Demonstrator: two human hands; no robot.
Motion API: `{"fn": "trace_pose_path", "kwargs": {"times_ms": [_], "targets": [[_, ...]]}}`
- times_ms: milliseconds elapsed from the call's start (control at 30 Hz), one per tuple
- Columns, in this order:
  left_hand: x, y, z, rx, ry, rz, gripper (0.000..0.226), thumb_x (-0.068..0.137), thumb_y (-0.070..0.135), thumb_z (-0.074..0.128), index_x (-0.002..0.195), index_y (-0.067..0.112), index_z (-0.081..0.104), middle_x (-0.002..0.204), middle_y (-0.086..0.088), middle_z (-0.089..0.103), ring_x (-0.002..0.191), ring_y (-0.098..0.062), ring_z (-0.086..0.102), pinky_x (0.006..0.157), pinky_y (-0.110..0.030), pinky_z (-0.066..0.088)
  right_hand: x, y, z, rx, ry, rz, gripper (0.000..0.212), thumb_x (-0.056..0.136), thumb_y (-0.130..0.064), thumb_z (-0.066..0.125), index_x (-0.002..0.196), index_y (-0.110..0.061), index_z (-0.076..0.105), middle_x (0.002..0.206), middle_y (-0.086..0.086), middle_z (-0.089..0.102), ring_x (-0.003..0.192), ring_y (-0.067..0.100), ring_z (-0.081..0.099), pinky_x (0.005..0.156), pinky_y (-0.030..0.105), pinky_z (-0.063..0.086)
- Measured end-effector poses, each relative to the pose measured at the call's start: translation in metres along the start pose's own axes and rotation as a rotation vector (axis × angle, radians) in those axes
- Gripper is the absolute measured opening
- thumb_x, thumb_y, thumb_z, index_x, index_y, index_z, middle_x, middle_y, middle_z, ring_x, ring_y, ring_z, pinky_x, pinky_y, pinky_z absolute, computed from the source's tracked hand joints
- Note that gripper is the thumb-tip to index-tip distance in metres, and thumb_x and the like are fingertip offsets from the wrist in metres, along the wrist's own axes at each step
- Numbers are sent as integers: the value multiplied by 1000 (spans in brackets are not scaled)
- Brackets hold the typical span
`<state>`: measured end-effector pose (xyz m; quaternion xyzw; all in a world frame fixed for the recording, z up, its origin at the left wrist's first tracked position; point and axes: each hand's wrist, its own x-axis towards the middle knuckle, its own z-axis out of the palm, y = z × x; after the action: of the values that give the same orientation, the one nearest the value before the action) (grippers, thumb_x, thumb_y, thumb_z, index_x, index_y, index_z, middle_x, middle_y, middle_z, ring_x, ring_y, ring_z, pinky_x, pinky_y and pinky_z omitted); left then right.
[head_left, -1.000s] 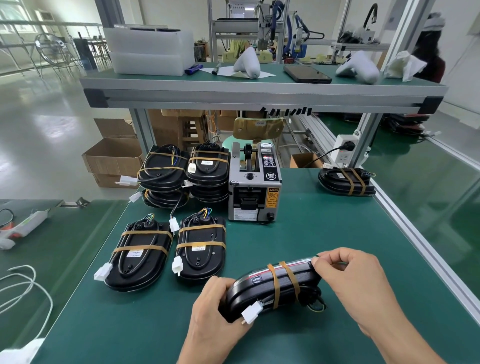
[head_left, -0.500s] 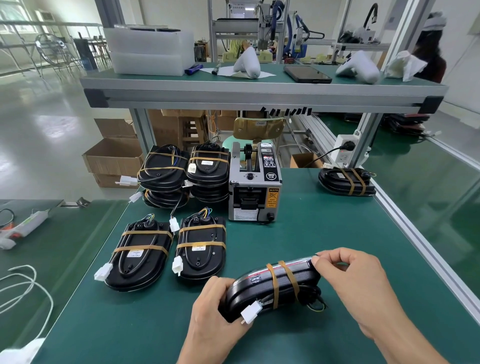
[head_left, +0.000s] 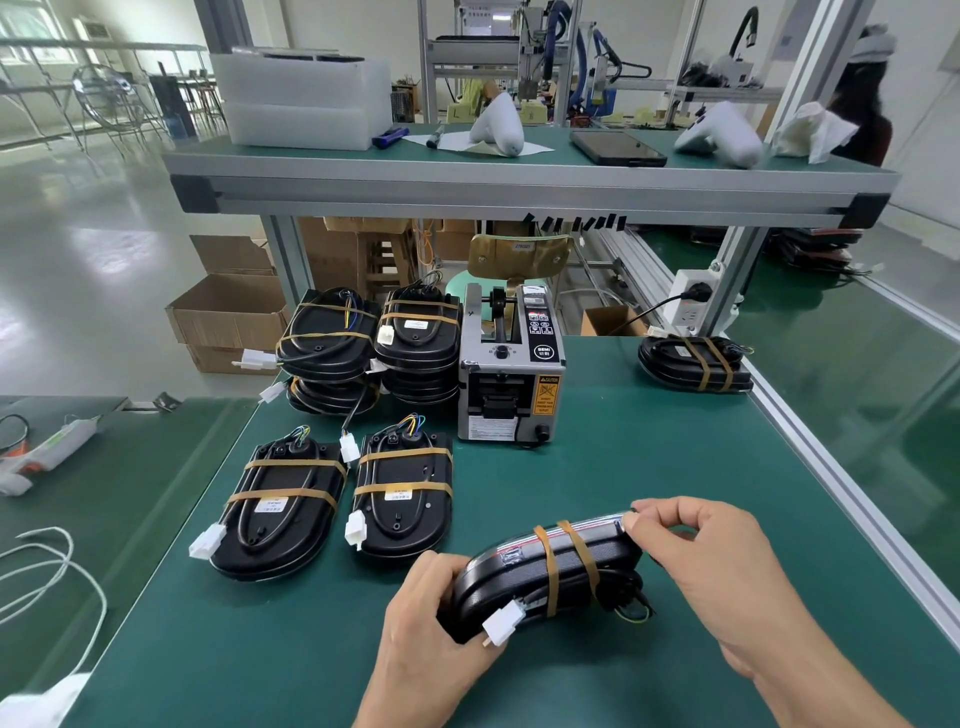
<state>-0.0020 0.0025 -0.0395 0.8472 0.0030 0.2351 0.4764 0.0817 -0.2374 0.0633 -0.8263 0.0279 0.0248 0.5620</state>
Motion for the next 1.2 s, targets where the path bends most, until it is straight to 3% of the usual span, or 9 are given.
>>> {"fn": "trace_pose_path", "kwargs": {"times_ms": [167,300,500,600,700,833,1033,1200], "targets": [[0,-1,0,-3,-6,2,33,70,46,86,94,45,62,87,10,59,74,-12,59,63,-11,42,1,2,2,-70,33,-20,15,81,-25,83,68,-28,76,92,-22,76,73,-2,69,75,24,47],[0,-1,0,-5,-3,2,34,70,46,86,94,45,62,87,10,59,74,-12,59,63,-11,42,-3,-1,3,-153,61,-51,18,80,-28,82,71,-40,73,85,-36,69,73,-5,67,69,22,45],[0,0,1,-19,-1,-1,34,69,46,86,94,45,63,87,11,60,73,-11,59,63,-10,41,-6,-3,2,-238,89,-78,18,79,-37,82,74,-49,70,77,-32,69,71,-6,65,65,22,46],[0,0,1,-23,1,-1,34,69,46,86,94,45,63,87,11,60,73,-10,59,63,-10,41,-6,-1,0,-241,96,-50,12,78,-41,82,73,-42,71,75,-31,69,73,-9,63,64,23,45],[0,-1,1,-19,2,-3,34,68,45,85,93,46,62,87,12,60,73,-9,59,63,-9,41,-3,5,-1,-229,108,-24,24,76,-47,83,74,-27,70,77,-32,68,78,-13,60,63,25,42],[0,-3,1,-5,-1,6,35,69,44,86,94,46,62,87,11,59,73,-10,59,63,-10,41,-1,10,4,-168,108,-23,22,79,-44,81,88,-29,67,85,-19,71,83,-1,65,69,24,44],[1,0,2,-22,18,-3,32,71,50,85,94,46,63,87,12,60,74,-9,60,64,-9,42,3,17,9,-118,109,-38,11,85,-39,77,85,-30,71,85,-32,69,76,-8,64,68,23,45],[1,3,5,-47,16,-17,35,69,51,87,96,44,66,87,10,62,73,-10,60,64,-10,43,4,25,8,-88,132,-38,8,90,-36,73,82,-34,73,84,-29,71,75,-5,66,71,28,47]]}}
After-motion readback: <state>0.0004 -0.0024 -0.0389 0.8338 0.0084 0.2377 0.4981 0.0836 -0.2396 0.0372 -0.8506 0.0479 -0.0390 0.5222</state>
